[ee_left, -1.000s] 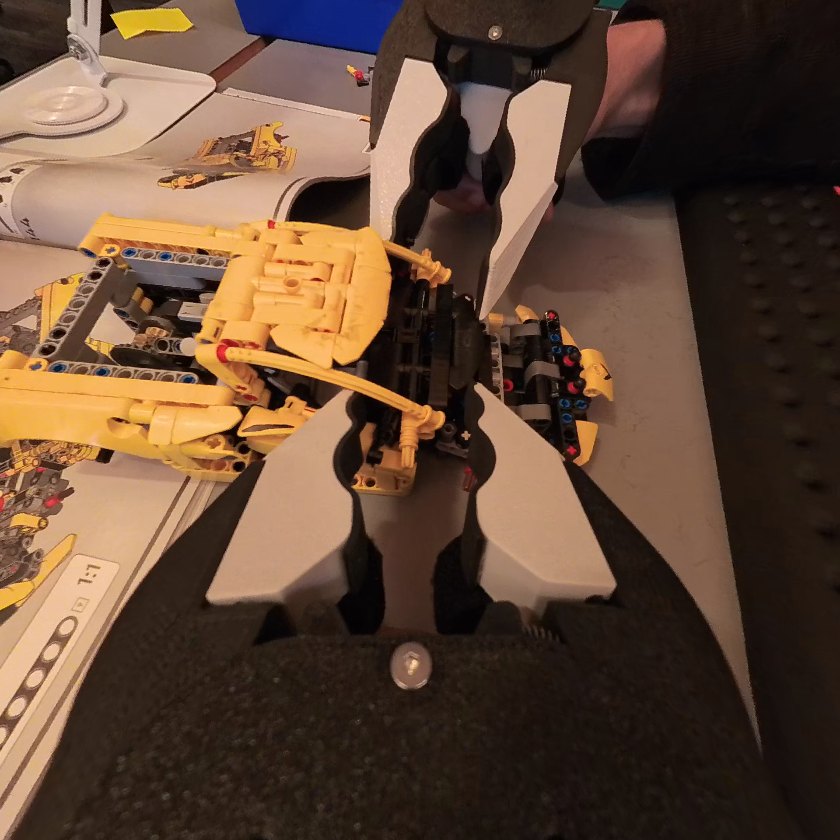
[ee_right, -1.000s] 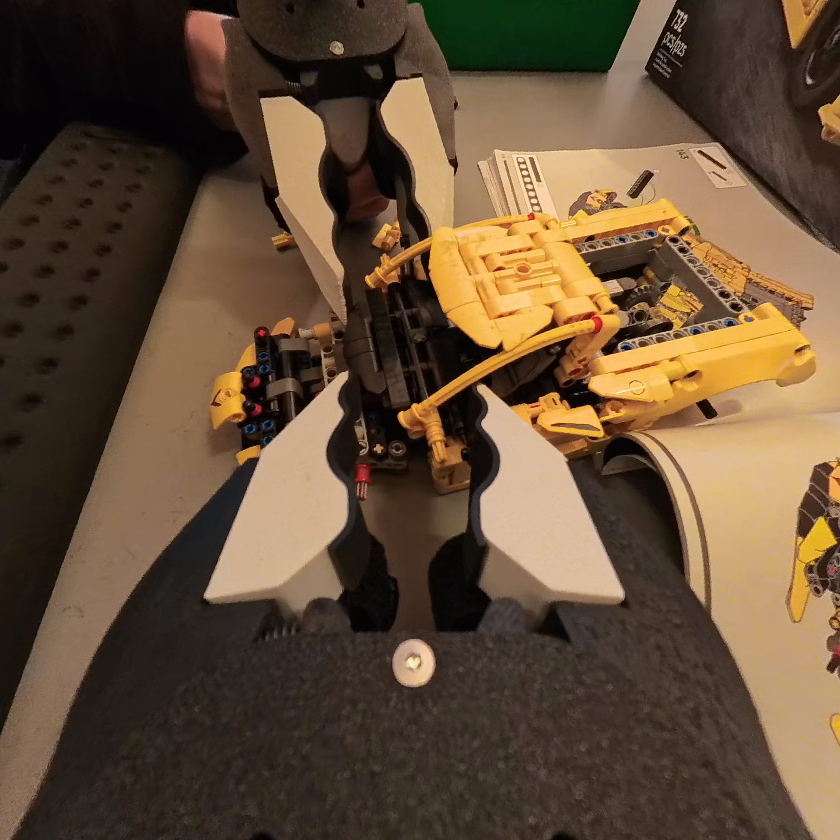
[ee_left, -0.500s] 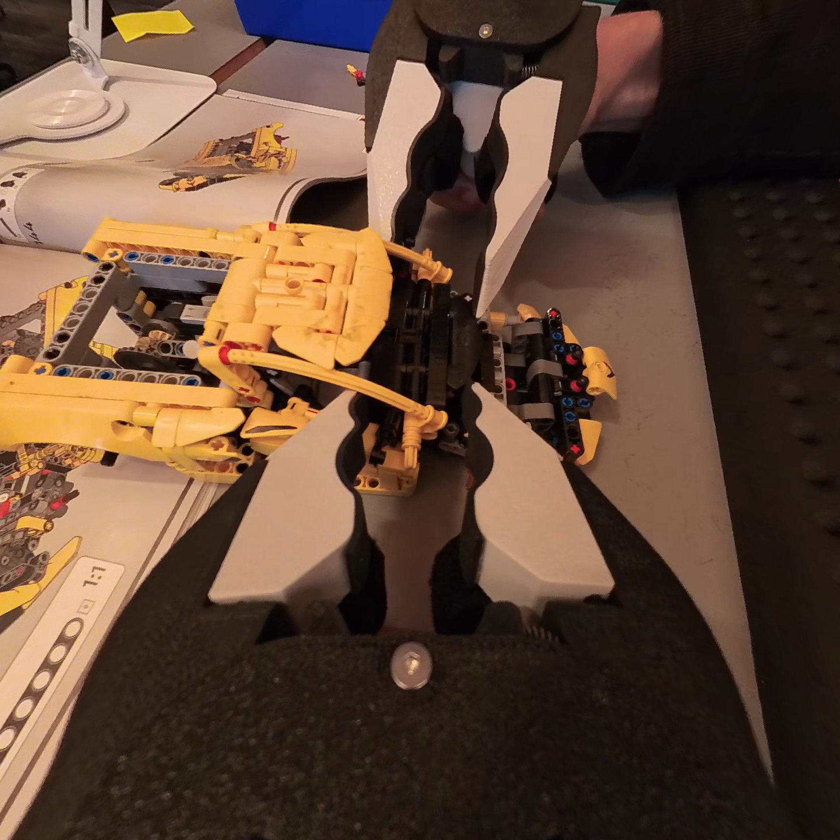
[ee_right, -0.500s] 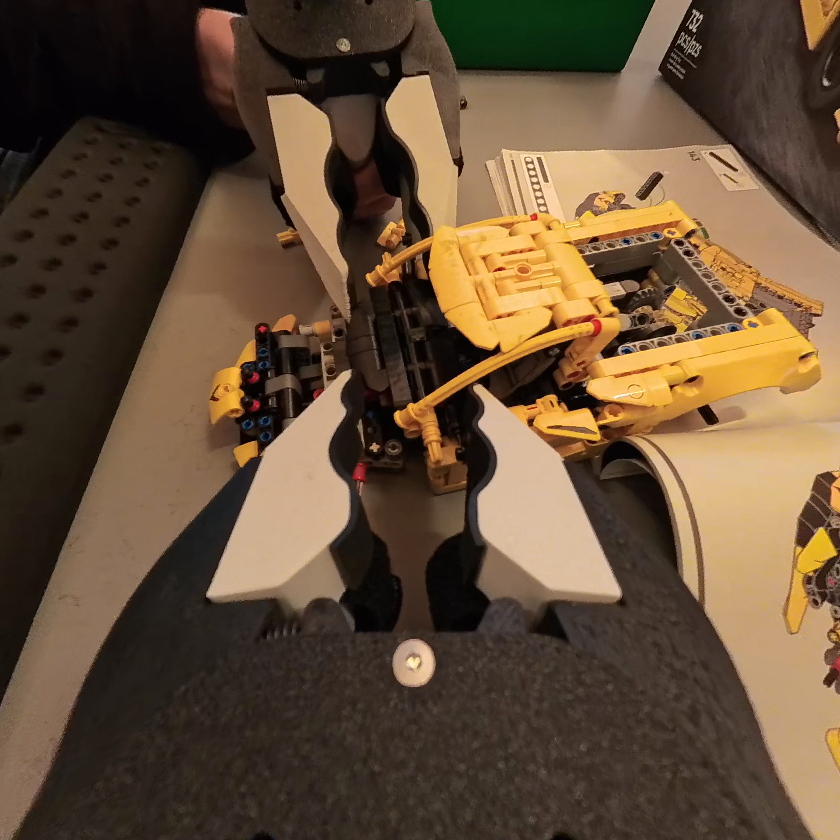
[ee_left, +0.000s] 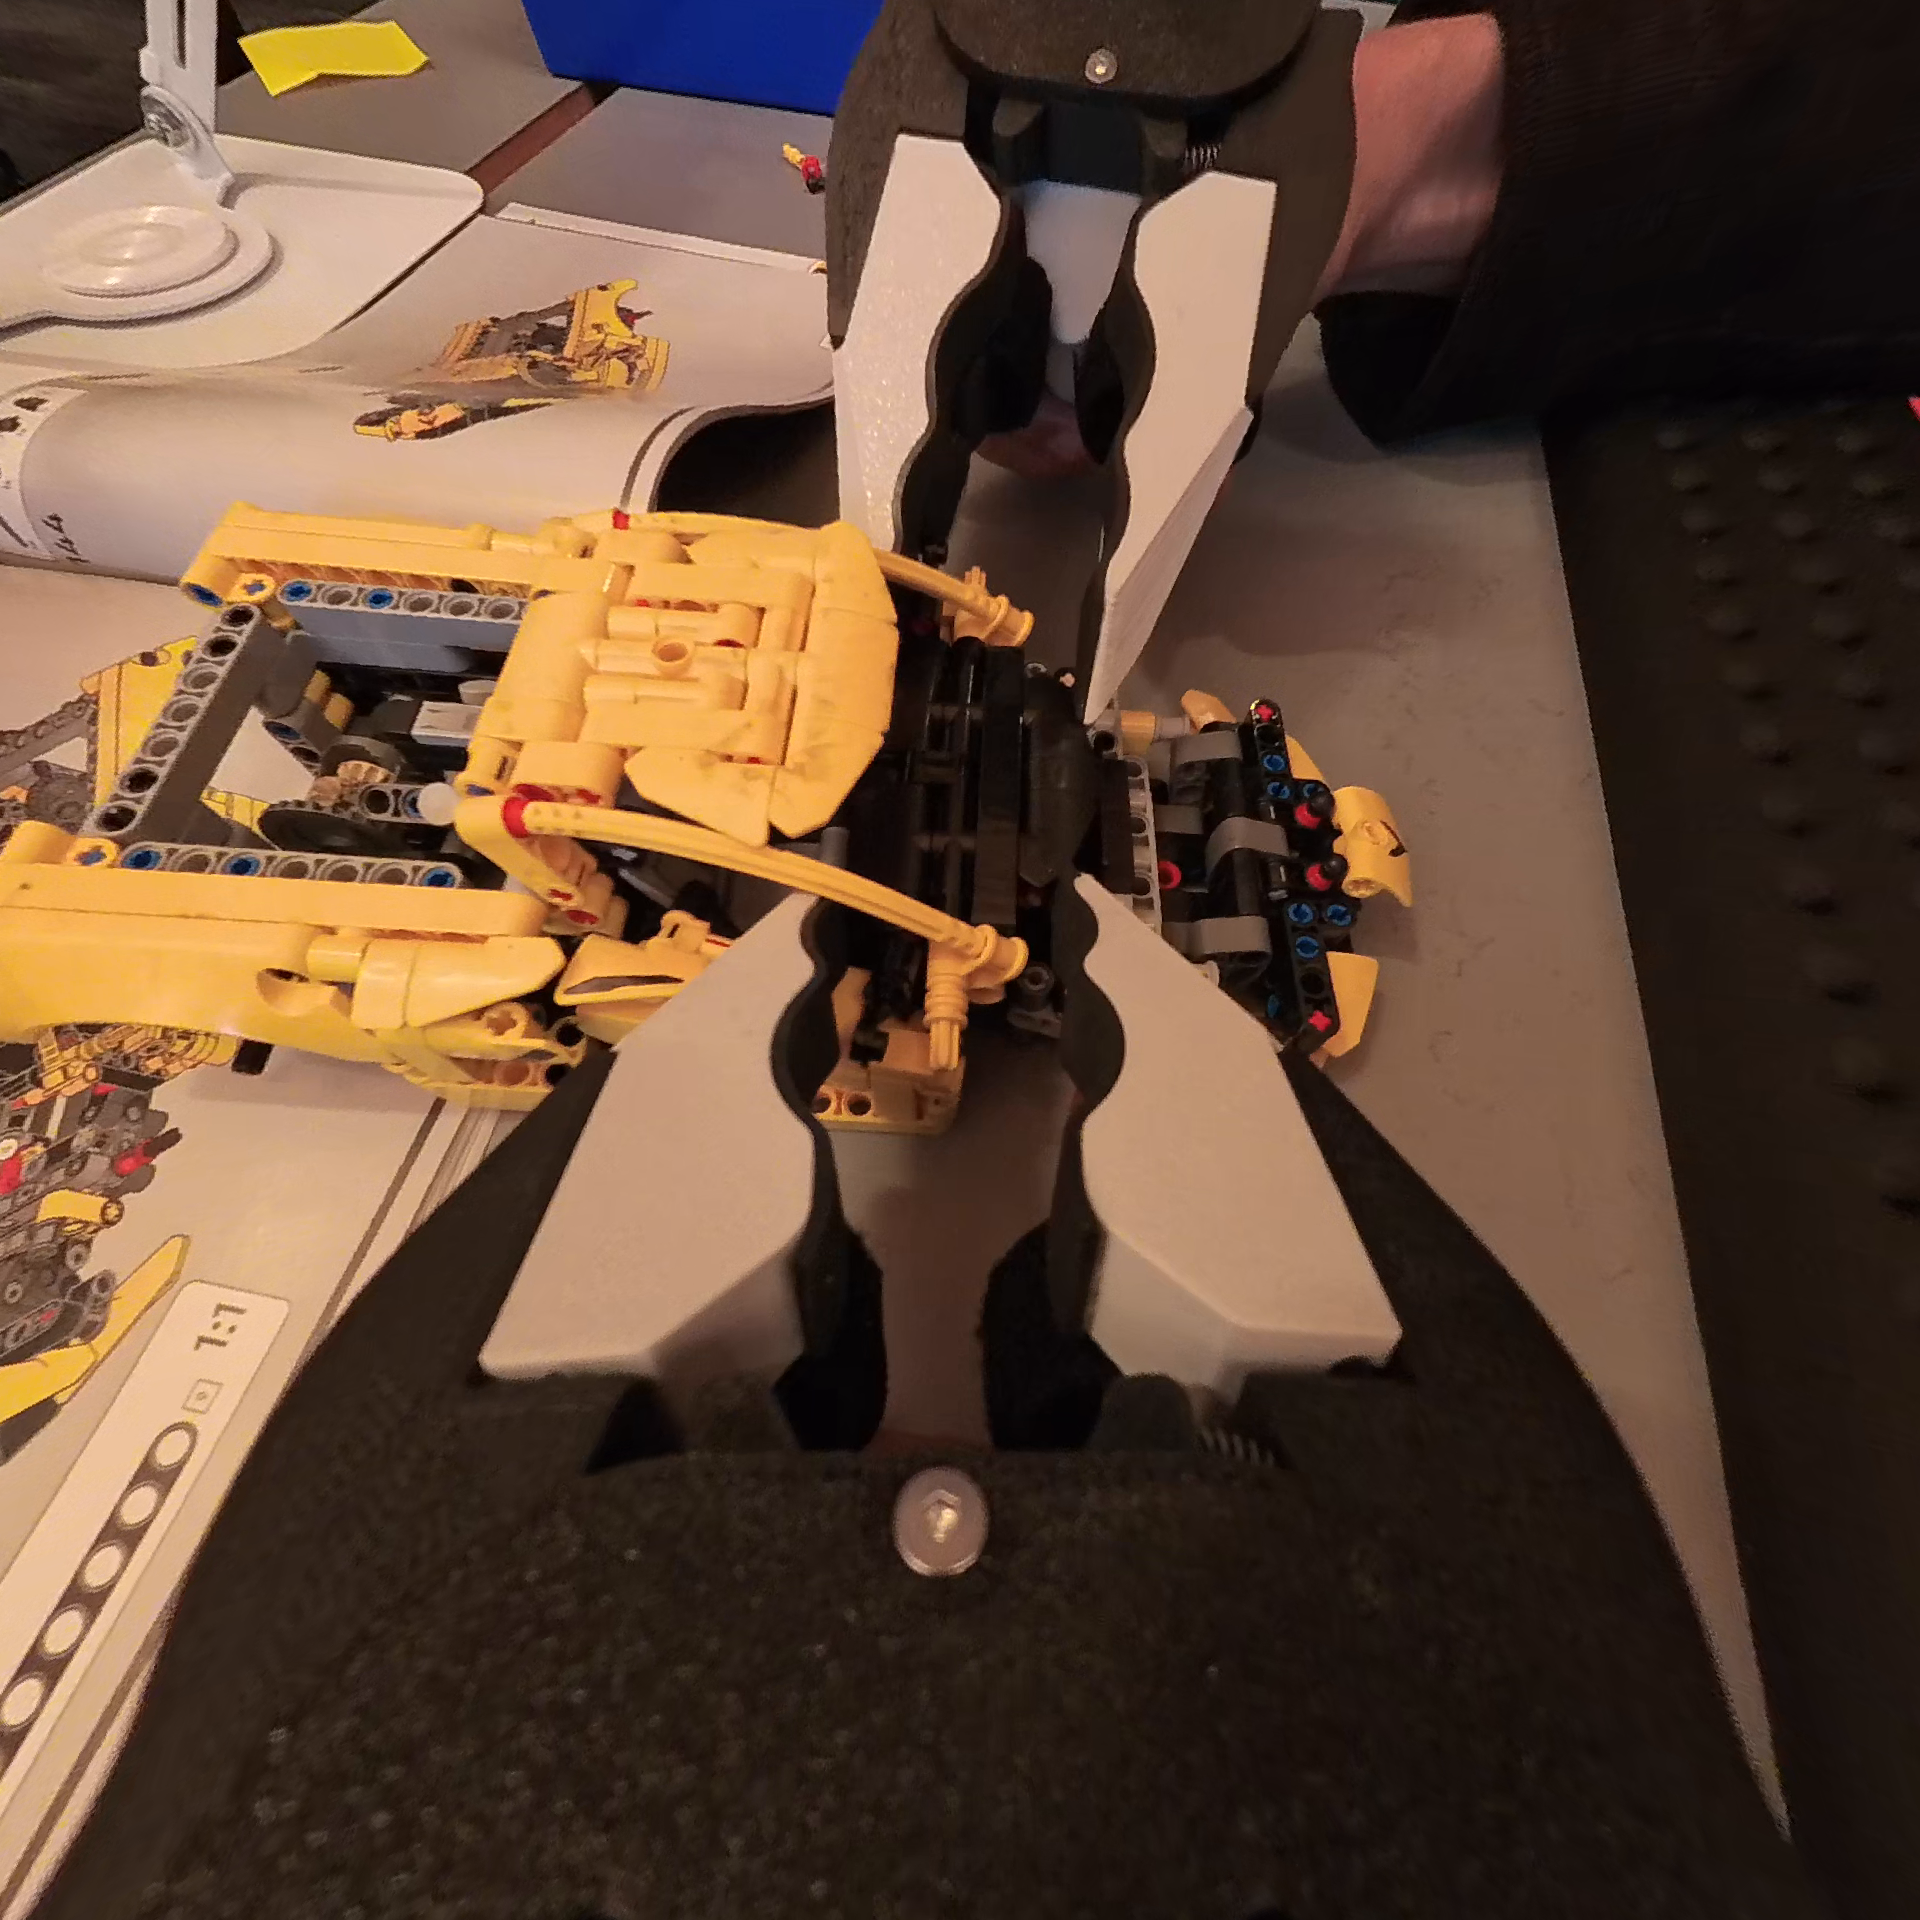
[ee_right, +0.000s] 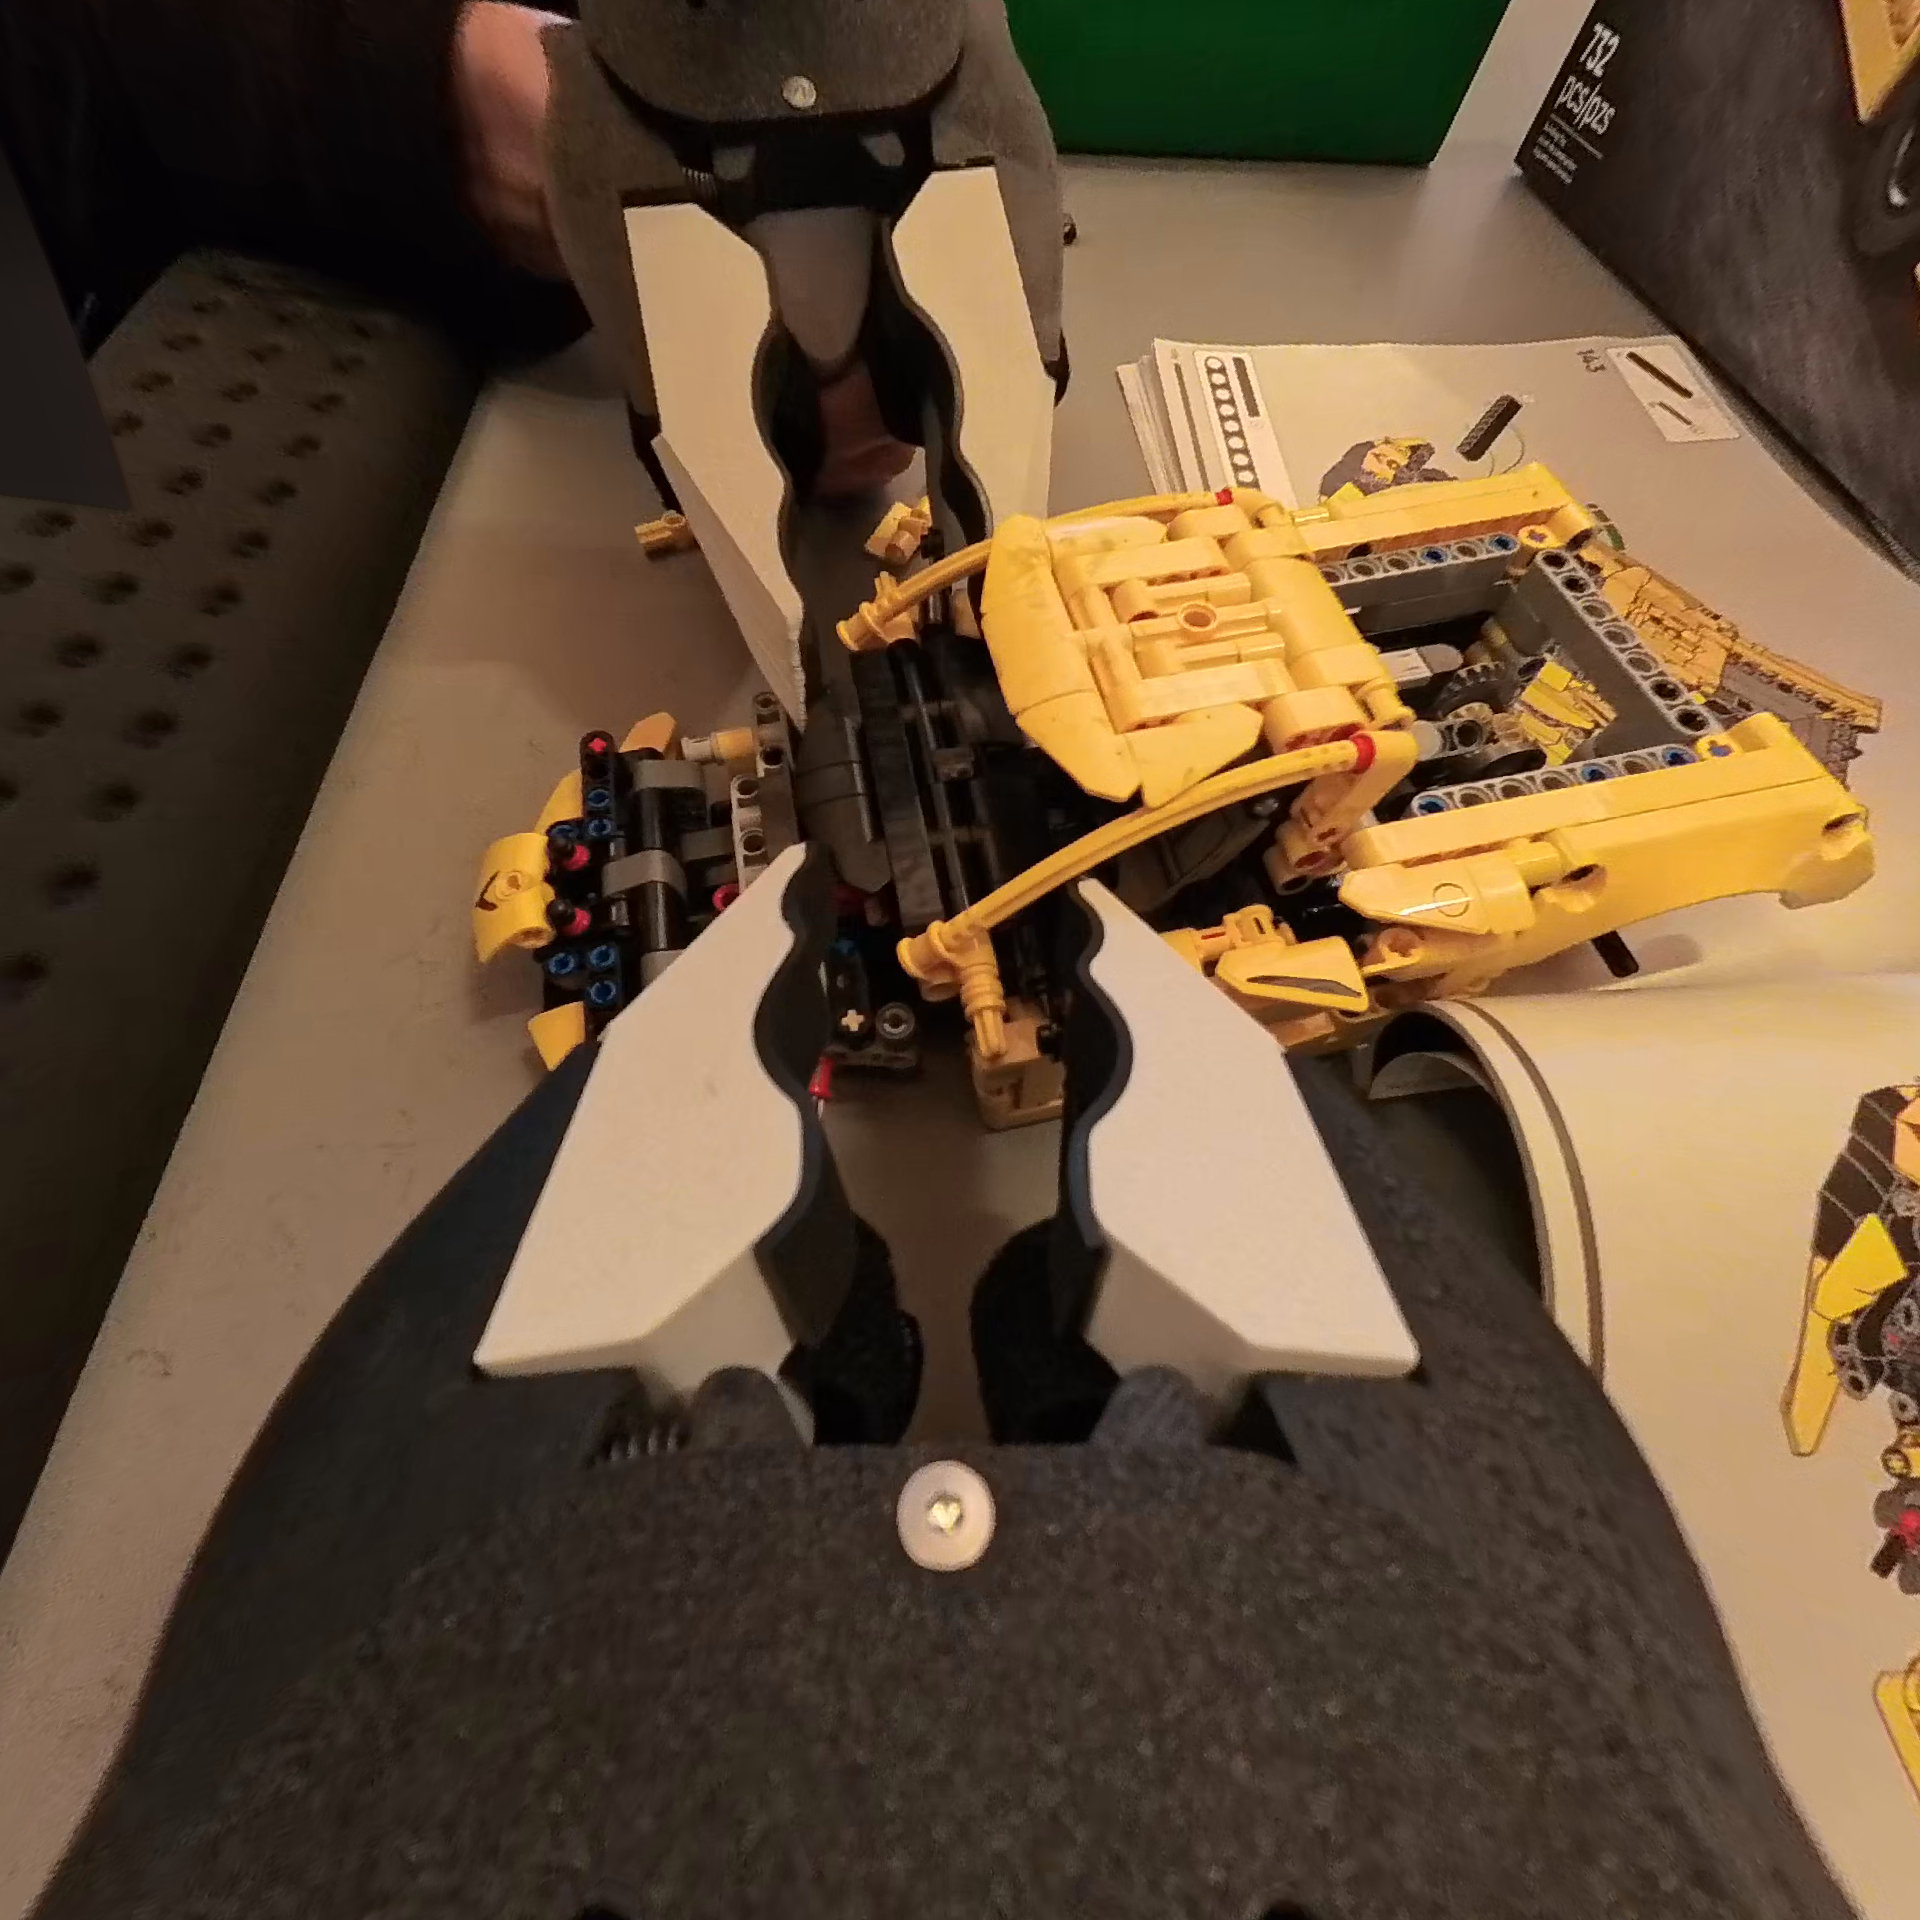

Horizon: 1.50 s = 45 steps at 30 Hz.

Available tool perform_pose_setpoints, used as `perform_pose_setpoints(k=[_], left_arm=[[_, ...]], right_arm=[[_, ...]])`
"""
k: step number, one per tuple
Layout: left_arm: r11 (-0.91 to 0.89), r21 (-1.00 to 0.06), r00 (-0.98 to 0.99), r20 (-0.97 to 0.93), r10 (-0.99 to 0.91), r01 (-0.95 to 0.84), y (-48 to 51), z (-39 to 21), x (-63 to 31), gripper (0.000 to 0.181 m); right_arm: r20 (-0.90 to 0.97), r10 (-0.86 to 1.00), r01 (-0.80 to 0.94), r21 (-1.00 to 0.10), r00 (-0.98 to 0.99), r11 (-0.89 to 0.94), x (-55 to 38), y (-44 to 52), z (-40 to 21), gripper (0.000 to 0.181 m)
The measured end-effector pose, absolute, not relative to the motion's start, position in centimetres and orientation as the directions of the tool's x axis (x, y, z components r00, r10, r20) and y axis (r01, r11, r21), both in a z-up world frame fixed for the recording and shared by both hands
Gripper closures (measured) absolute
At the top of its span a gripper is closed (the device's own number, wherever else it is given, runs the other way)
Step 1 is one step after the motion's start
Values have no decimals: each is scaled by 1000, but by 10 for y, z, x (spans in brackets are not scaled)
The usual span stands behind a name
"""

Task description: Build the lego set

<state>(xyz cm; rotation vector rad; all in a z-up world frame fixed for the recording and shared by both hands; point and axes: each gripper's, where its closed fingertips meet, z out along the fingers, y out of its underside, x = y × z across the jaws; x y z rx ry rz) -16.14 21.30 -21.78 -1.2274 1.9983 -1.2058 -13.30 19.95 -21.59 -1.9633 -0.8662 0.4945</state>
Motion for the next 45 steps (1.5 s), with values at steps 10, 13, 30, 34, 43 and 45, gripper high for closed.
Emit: perform_pose_setpoints(k=[10,13,30,34,43,45], left_arm=[[200,-884,-483,33,-875,-423,210,-213,-168,134],[164,-894,-481,63,-875,-416,213,-207,-175,128],[189,-902,-334,-53,-941,-389,250,-201,-191,162],[225,-884,-365,-68,-929,-409,243,-208,-191,165],[305,-855,-390,-134,-911,-419,239,-214,-194,176],[305,-855,-390,-134,-911,-419,239,-214,-195,176]], right_arm=[[-85,714,295,-872,695,-391,-136,191,-208,127],[-102,688,240,-892,719,-383,-126,185,-198,128],[-80,646,210,-909,759,-360,-106,190,-206,155],[-124,644,189,-900,755,-394,-104,189,-208,158],[-159,653,177,-891,740,-417,-106,185,-208,170],[-166,652,170,-891,740,-420,-106,186,-208,170]])
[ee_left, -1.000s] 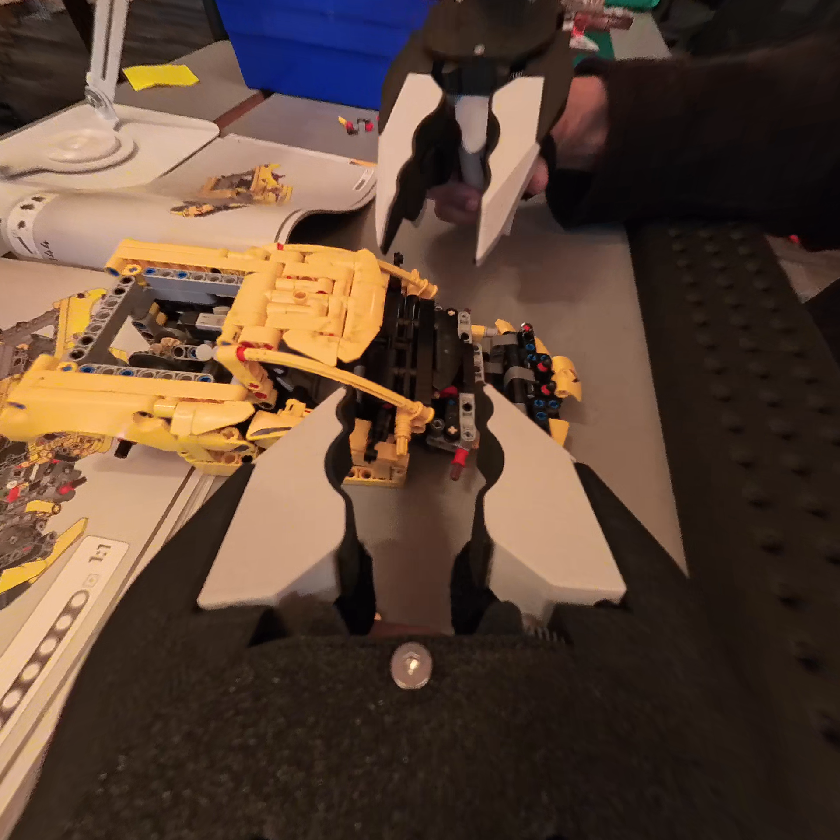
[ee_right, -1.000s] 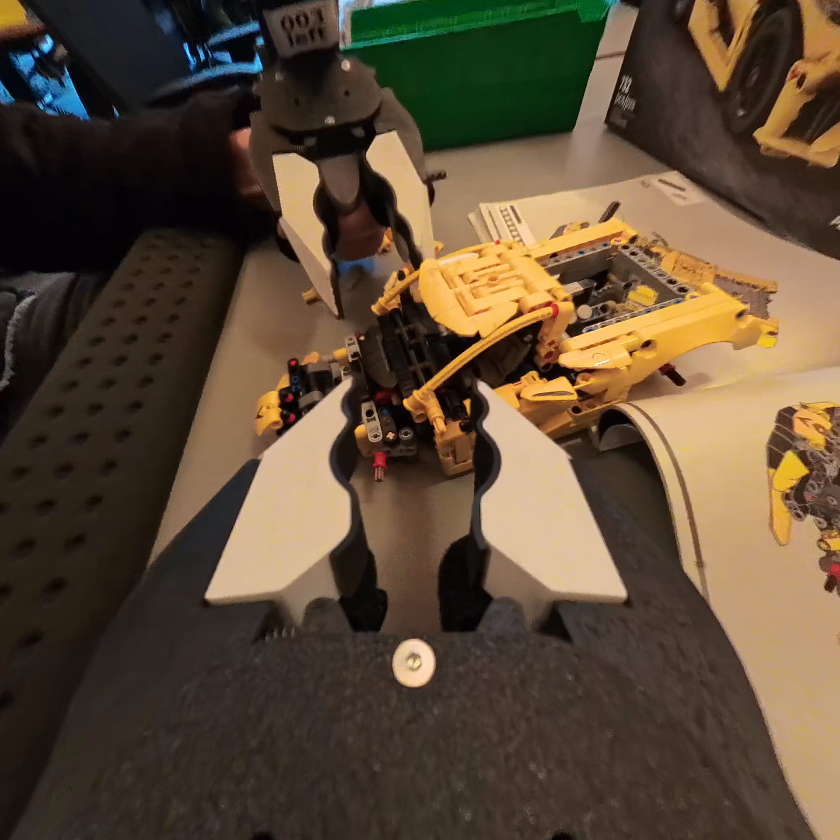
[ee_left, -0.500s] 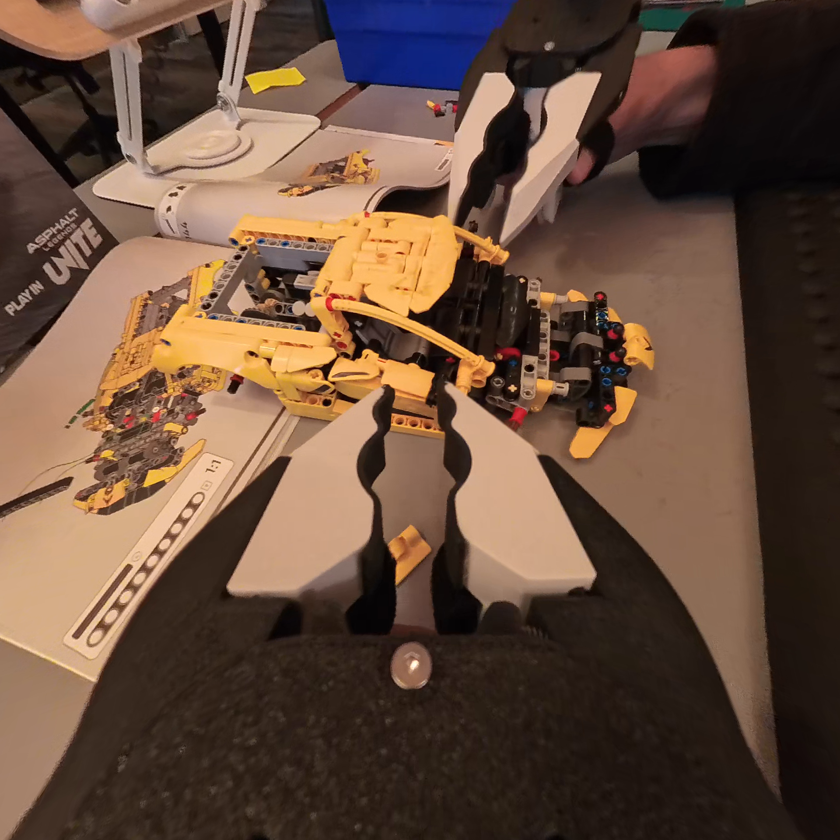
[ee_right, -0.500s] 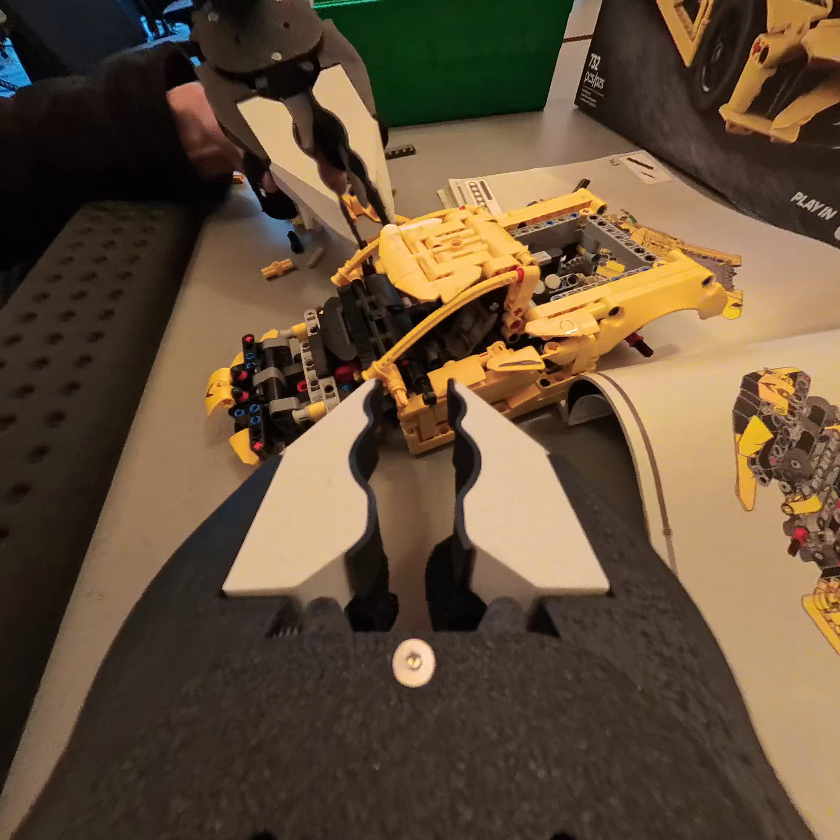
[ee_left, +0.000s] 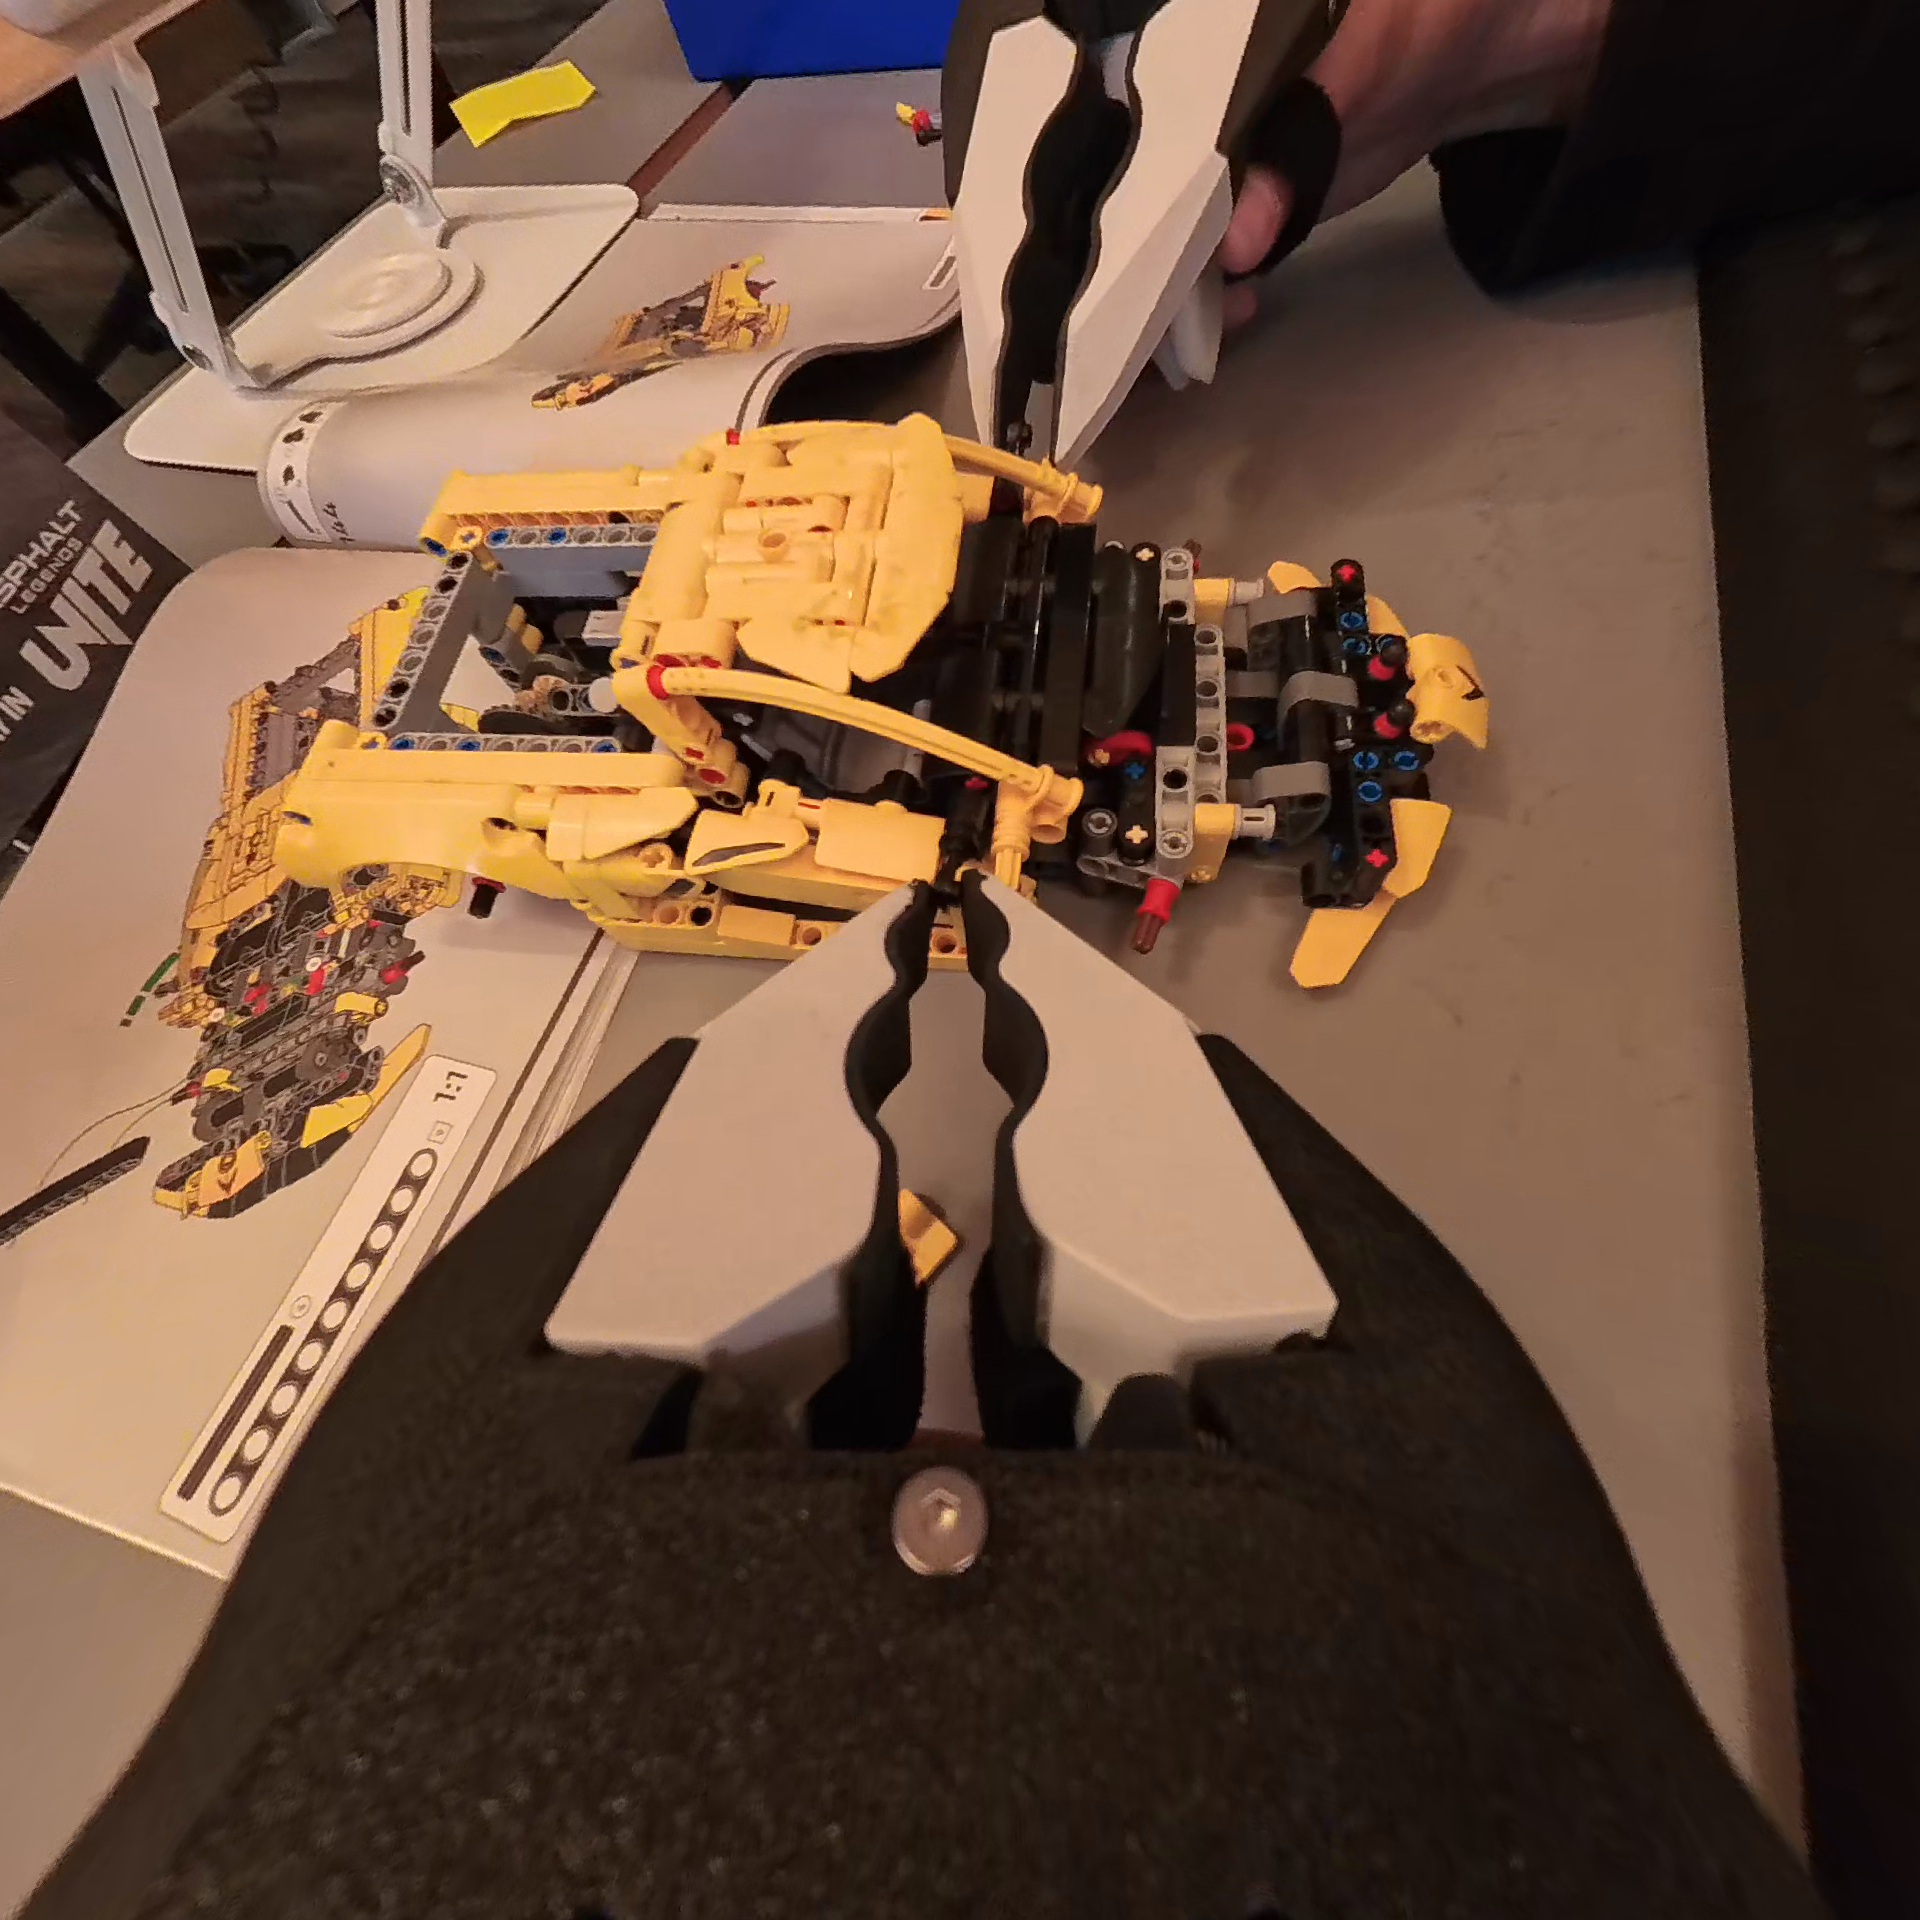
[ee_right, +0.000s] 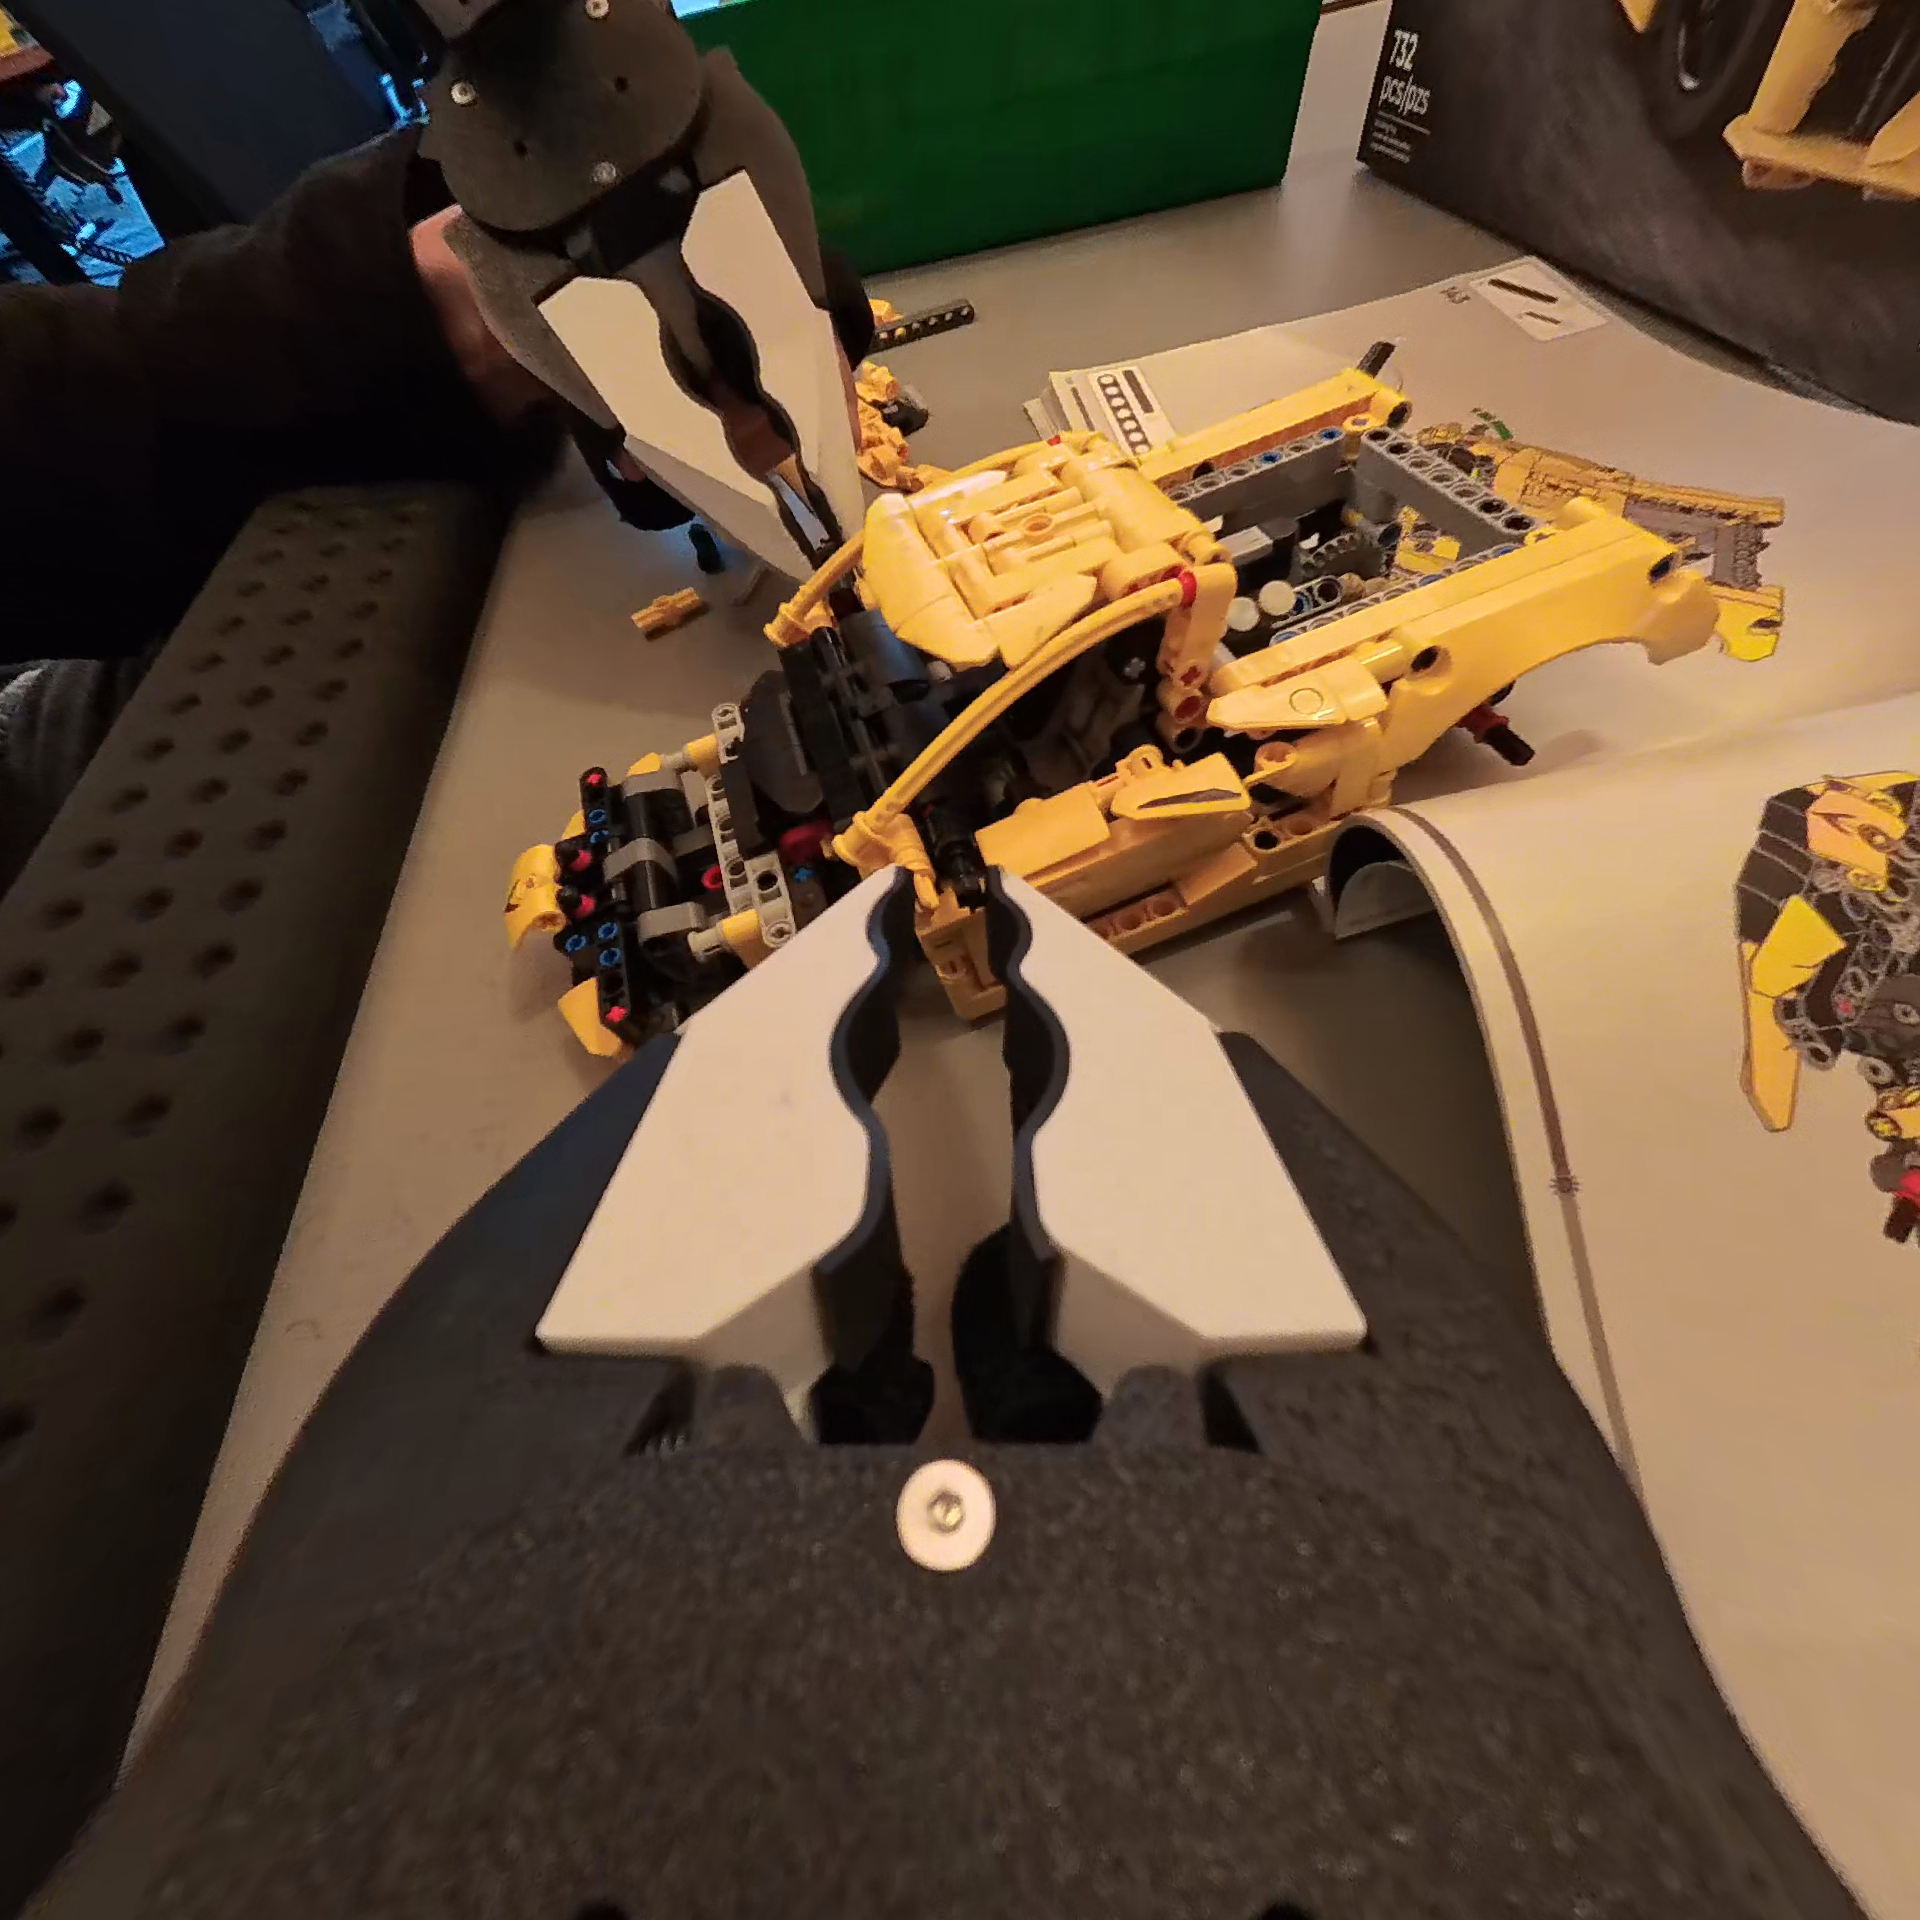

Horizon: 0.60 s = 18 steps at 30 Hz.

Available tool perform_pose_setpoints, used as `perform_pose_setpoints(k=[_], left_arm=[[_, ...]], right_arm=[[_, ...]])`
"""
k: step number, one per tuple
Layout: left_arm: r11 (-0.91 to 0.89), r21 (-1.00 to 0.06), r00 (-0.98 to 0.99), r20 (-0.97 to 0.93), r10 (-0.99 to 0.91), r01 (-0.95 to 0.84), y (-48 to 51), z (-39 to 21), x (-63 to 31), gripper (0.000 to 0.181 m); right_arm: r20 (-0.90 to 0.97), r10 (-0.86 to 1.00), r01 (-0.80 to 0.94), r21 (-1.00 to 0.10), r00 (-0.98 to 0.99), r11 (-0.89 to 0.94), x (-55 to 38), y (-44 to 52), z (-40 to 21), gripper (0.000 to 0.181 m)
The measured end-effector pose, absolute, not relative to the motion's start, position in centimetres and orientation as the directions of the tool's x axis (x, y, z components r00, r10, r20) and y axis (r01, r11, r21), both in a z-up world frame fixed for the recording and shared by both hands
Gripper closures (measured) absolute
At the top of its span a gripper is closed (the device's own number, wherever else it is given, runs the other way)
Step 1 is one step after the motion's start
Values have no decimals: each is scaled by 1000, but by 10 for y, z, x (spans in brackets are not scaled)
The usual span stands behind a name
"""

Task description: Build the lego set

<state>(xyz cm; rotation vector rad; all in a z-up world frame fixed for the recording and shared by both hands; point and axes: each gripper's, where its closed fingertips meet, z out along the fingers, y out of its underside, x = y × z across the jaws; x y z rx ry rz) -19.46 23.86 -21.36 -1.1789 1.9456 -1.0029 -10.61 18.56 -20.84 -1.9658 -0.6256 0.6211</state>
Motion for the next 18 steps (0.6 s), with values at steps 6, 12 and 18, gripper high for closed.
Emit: perform_pose_setpoints(k=[6,12,18], left_arm=[[293,-854,-398,-112,-911,-431,237,-214,-197,176],[260,-856,-398,-70,-915,-446,235,-214,-201,176],[255,-855,-398,-63,-915,-452,234,-214,-205,176]], right_arm=[[-194,642,156,-881,742,-446,-107,185,-208,170],[-184,643,170,-878,743,-447,-108,184,-208,169],[-216,649,133,-886,730,-444,-102,179,-201,160]])
